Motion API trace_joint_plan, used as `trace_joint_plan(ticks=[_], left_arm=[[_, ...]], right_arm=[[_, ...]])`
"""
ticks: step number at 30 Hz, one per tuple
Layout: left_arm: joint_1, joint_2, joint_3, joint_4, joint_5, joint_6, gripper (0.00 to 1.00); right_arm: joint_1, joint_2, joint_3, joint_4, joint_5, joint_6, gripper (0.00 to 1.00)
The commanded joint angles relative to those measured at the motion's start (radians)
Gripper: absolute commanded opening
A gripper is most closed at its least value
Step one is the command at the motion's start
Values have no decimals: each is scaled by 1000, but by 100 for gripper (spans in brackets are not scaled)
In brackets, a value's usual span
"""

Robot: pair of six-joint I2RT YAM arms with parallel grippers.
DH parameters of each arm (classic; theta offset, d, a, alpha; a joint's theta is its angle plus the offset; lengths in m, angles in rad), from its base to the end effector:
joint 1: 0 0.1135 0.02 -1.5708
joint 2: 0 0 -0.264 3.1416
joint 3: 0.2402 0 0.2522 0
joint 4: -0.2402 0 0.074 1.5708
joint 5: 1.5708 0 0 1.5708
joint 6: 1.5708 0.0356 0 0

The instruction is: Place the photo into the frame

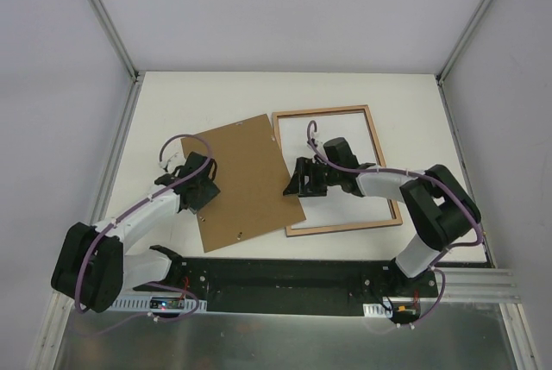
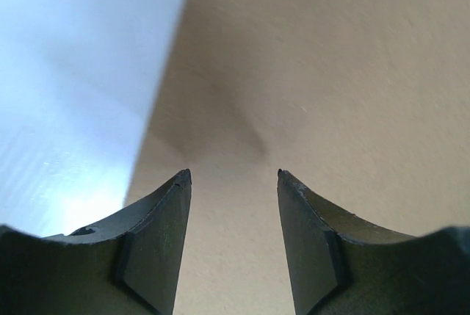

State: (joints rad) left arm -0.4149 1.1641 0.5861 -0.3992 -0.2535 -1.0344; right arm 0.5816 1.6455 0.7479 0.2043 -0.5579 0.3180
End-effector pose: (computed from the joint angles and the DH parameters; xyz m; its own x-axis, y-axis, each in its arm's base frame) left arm 0.1996 -0.0782 0.1825 -0.6128 -0.6393 -0.4645 -0.5182 0.7689 -0.3745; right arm 0.2566 0.1913 0.1561 -0.7593 -0.1818 -0.6248 -0.5989 0.5706 0.5619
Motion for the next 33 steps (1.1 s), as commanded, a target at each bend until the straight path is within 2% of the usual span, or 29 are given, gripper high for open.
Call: trace_joint_plan(ticks=[1, 7, 14, 18, 26, 33], left_arm=[[59, -29, -29, -18, -101, -113, 51], [204, -4, -16, -20, -67, -125, 53], [306, 77, -3, 34, 3, -118, 52], [320, 138, -17, 111, 86, -108, 52], [321, 187, -32, 163, 137, -115, 52], [321, 213, -34, 187, 166, -98, 52]], right_arm=[[11, 28, 31, 33, -45, 10, 74], [14, 36, 41, 34, -59, 10, 74], [18, 59, 51, 35, -68, 13, 74], [21, 57, 54, 37, -74, 16, 74], [38, 36, 71, 63, -123, 70, 74], [63, -12, 74, 171, -181, 217, 62]])
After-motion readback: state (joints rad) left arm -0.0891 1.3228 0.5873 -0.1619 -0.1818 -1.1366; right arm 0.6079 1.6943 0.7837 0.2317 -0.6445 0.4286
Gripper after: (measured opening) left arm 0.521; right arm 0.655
